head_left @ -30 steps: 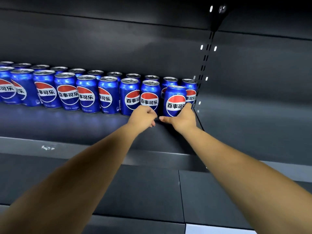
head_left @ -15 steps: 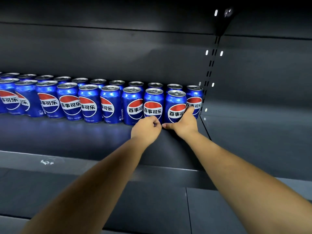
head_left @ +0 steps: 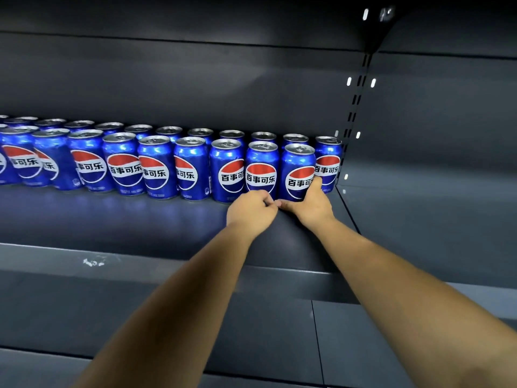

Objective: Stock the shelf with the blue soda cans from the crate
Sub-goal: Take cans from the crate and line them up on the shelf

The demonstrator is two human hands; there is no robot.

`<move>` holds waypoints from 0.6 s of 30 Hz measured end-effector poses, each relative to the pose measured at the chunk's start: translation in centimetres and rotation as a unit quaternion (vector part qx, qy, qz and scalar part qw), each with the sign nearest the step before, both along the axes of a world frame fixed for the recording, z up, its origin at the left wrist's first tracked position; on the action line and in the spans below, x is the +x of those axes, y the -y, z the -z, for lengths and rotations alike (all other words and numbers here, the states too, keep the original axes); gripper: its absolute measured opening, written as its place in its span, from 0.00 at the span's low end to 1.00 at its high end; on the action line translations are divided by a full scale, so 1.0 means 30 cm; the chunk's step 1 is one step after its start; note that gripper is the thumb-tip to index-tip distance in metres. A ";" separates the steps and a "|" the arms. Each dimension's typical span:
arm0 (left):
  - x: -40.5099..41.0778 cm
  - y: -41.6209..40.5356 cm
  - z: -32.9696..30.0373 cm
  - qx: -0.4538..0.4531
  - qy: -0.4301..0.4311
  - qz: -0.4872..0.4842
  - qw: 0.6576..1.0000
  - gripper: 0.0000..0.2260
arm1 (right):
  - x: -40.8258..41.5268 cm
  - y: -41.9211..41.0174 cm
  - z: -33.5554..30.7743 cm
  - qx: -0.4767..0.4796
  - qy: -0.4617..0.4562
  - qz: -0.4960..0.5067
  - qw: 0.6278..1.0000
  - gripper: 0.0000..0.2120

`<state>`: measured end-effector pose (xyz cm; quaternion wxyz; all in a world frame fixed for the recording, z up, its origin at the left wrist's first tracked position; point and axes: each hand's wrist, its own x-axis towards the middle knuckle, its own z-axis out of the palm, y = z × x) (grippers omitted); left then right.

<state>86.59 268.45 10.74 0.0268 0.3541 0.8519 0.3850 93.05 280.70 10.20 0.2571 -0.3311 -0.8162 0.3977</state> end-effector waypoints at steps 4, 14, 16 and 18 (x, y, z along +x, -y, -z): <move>0.020 0.031 -0.019 -0.024 0.013 0.033 0.999 0.09 | 0.017 0.051 -0.014 -0.009 0.026 0.003 1.000 0.48; 0.102 0.283 -0.055 -0.018 -0.045 0.100 0.994 0.07 | 0.131 0.290 -0.046 0.026 0.101 0.056 0.993 0.37; 0.126 0.344 -0.060 -0.012 -0.061 0.109 0.992 0.06 | 0.155 0.371 -0.059 0.035 0.103 0.065 0.992 0.30; 0.153 0.403 -0.068 -0.002 -0.074 0.114 0.991 0.06 | 0.175 0.445 -0.066 0.044 0.097 0.068 0.992 0.27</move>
